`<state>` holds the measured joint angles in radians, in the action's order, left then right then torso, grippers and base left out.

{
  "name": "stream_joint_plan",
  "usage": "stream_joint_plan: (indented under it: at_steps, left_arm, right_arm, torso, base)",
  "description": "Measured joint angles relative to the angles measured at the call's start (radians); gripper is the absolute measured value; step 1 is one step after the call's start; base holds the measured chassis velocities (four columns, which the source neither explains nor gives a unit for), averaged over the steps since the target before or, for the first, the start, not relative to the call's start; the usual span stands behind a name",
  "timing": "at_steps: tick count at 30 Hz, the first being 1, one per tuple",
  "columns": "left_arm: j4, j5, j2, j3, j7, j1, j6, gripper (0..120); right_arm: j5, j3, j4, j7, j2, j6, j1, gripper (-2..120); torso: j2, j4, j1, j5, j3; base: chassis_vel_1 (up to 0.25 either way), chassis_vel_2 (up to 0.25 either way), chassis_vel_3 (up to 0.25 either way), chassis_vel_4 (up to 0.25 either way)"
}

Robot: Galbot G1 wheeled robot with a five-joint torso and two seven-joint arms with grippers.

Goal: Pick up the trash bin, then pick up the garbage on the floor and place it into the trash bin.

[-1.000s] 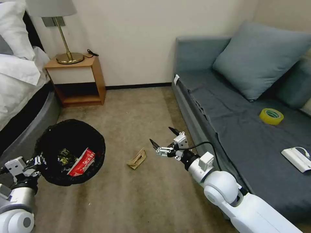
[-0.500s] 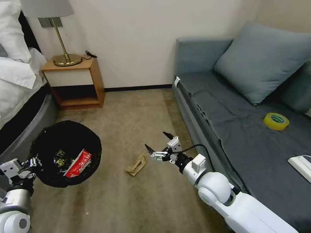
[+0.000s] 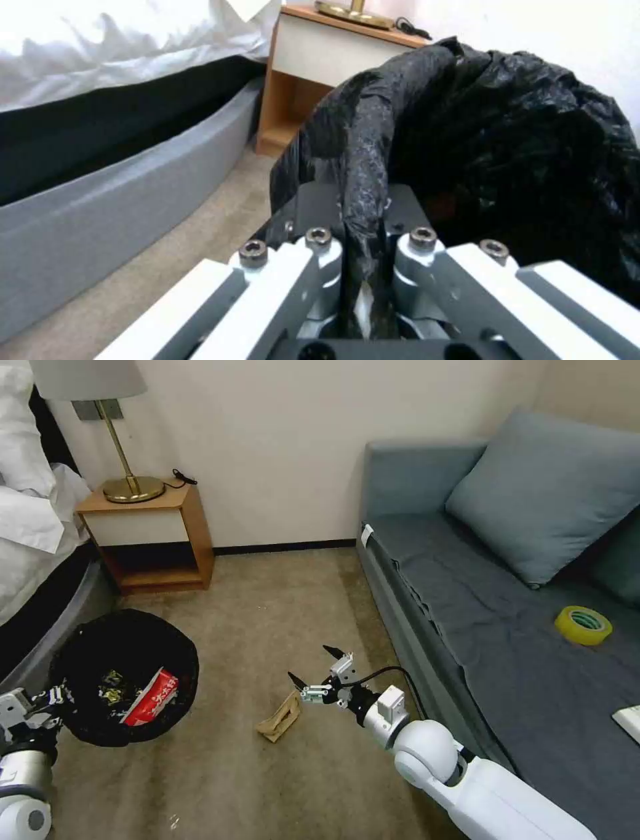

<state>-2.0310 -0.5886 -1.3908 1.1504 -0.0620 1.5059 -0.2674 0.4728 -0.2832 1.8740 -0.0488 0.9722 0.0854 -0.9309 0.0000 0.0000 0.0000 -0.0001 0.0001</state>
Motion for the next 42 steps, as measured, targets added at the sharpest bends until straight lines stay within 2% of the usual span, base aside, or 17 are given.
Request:
stream_joint_plan:
  at_steps: [4, 7, 9, 12, 13, 14, 18, 20, 22, 23, 25, 26, 27, 30, 31, 34, 42]
  left_arm:
    - [0.006, 0.003, 0.001, -0.006, -0.003, -0.004, 0.000, 4]
    - [0.014, 0.003, 0.010, -0.003, -0.007, -0.005, 0.000, 4]
    - [0.016, 0.002, 0.013, -0.001, -0.009, -0.005, 0.001, 4]
    - [0.020, 0.005, 0.022, 0.004, -0.017, 0.006, 0.011, 4]
    - [0.020, 0.007, 0.022, 0.000, -0.021, 0.016, 0.017, 4]
    - [0.020, 0.007, 0.022, 0.000, -0.021, 0.016, 0.017, 4]
    - [0.021, 0.008, 0.019, -0.002, -0.030, 0.027, 0.025, 4]
    - [0.028, 0.004, 0.022, 0.008, -0.033, 0.029, 0.029, 4]
    - [0.035, -0.006, 0.032, 0.023, -0.036, 0.033, 0.032, 4]
    - [0.035, -0.006, 0.032, 0.023, -0.036, 0.033, 0.032, 4]
    - [0.039, -0.020, 0.043, 0.037, -0.038, 0.034, 0.033, 4]
    - [0.042, -0.024, 0.046, 0.041, -0.038, 0.035, 0.033, 4]
    - [0.042, -0.024, 0.046, 0.041, -0.038, 0.035, 0.033, 4]
    - [0.055, -0.034, 0.060, 0.052, -0.042, 0.038, 0.038, 4]
    - [0.055, -0.034, 0.060, 0.052, -0.042, 0.038, 0.038, 4]
    - [0.063, -0.040, 0.066, 0.055, -0.046, 0.041, 0.042, 4]
    - [0.073, -0.043, 0.071, 0.053, -0.052, 0.043, 0.051, 4]
  right_arm:
    - [0.015, -0.075, -0.048, -0.013, 0.027, 0.002, 0.039, 100]
    - [0.061, -0.175, -0.135, -0.036, 0.092, 0.024, 0.131, 100]
    - [0.078, -0.196, -0.157, -0.037, 0.107, 0.044, 0.158, 100]
    - [0.150, -0.266, -0.259, -0.048, 0.169, 0.100, 0.250, 100]
    - [0.189, -0.298, -0.325, -0.059, 0.211, 0.125, 0.286, 100]
    - [0.189, -0.298, -0.325, -0.059, 0.211, 0.125, 0.286, 100]
    - [0.277, -0.351, -0.443, -0.106, 0.289, 0.202, 0.351, 100]
    - [0.388, -0.373, -0.511, -0.186, 0.341, 0.296, 0.382, 100]
    - [0.549, -0.363, -0.575, -0.349, 0.393, 0.407, 0.395, 100]
    - [0.549, -0.363, -0.575, -0.349, 0.393, 0.407, 0.395, 100]
    - [0.726, -0.315, -0.652, -0.523, 0.453, 0.498, 0.398, 100]
    - [0.762, -0.301, -0.674, -0.557, 0.470, 0.510, 0.399, 100]
    - [0.762, -0.301, -0.674, -0.557, 0.470, 0.510, 0.399, 100]
    - [0.853, -0.265, -0.741, -0.661, 0.538, 0.532, 0.410, 100]
    - [0.853, -0.265, -0.741, -0.661, 0.538, 0.532, 0.410, 100]
    - [0.889, -0.230, -0.792, -0.742, 0.621, 0.525, 0.409, 100]
    - [0.829, -0.205, -0.900, -0.784, 0.644, 0.488, 0.395, 100]
  torso:
    - [0.000, -0.0003, 0.000, 0.0000, 0.000]
    - [0.000, 0.0000, 0.000, 0.0000, 0.000]
    - [0.000, 0.0001, 0.000, 0.0003, 0.000]
    - [0.000, 0.0003, 0.000, -0.0004, 0.000]
    - [0.000, 0.0002, 0.000, 0.0000, 0.000]
    - [0.000, 0.0002, 0.000, 0.0000, 0.000]
    - [0.000, 0.0002, 0.000, -0.0002, 0.000]
    - [0.000, 0.0002, 0.000, -0.0002, 0.000]
    - [0.000, 0.0002, 0.000, -0.0003, 0.000]
    - [0.000, 0.0002, 0.000, -0.0003, 0.000]
    - [0.000, 0.0001, 0.000, -0.0003, 0.000]
    - [0.000, 0.0000, 0.000, -0.0002, 0.000]
    - [0.000, 0.0000, 0.000, -0.0002, 0.000]
    - [0.000, 0.0000, 0.000, -0.0003, 0.000]
    - [0.000, 0.0000, 0.000, -0.0003, 0.000]
    - [0.000, 0.0003, 0.000, -0.0002, 0.000]
    - [0.000, -0.0003, 0.000, 0.0000, 0.000]
  base:
    - [-0.032, 0.026, 0.018, -0.033]
    - [0.000, 0.000, 0.000, 0.000]
    - [0.000, 0.000, 0.000, 0.000]
    - [0.000, 0.000, 0.000, 0.000]
    - [0.000, 0.000, 0.000, 0.000]
    - [0.000, 0.000, 0.000, 0.000]
    - [0.000, 0.000, 0.000, 0.000]
    - [0.000, 0.000, 0.000, 0.000]
    - [0.000, 0.000, 0.000, 0.000]
    - [0.000, 0.000, 0.000, 0.000]
    - [0.000, 0.000, 0.000, 0.000]
    - [0.000, 0.000, 0.000, 0.000]
    - [0.000, 0.000, 0.000, 0.000]
    - [0.000, 0.000, 0.000, 0.000]
    - [0.000, 0.000, 0.000, 0.000]
    - [0.000, 0.000, 0.000, 0.000]
    - [0.000, 0.000, 0.000, 0.000]
